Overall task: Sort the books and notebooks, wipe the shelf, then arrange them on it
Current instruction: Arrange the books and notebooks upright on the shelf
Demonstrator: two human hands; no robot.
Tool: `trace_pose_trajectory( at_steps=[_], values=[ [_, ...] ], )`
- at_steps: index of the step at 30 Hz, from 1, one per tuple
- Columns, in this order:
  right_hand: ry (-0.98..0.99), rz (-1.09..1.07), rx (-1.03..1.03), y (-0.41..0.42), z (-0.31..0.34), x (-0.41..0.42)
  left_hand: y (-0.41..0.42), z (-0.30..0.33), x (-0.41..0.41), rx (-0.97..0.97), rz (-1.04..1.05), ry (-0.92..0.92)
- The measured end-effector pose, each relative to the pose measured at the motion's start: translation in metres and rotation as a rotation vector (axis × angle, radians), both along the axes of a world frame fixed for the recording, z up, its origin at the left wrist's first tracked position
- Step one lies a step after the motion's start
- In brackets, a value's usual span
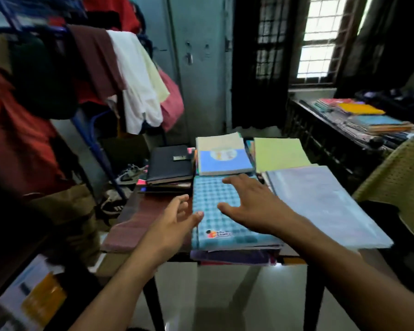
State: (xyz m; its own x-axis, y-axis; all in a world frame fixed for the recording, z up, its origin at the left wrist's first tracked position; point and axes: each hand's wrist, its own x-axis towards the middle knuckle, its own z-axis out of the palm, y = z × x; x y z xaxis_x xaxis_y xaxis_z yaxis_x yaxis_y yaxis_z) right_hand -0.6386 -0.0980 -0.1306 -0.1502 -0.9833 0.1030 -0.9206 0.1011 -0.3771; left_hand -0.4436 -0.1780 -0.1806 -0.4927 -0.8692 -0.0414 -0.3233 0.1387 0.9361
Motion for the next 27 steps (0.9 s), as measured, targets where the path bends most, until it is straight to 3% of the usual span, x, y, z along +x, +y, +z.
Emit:
trace_pose_trajectory(
  at_steps=[2,7,12,21,27],
  values=[
    [0.08,-0.094,0.132,0.002,-0.01,-0.027,0.002,0.0,-0.019,0.03,-0.032,-0.048],
    [0.212,-0.22,0.271,-0.007,-0.033,-0.051,-0.006,-0.001,-0.042,-0.113,0.088,-0.302],
    [0.207,-0.267,0.242,-0.016,-0.037,-0.049,-0.011,-0.002,-0.053,0.002,0.133,-0.217],
    [0.209,-0.233,0.199,-0.013,-0.039,-0.036,-0.003,-0.007,-0.03,0.4,0.185,0.013],
    [0.303,-0.19,0.249,-0.005,-0.03,-0.003,0.015,-0.015,-0.019,0.492,0.279,0.148]
  ],
)
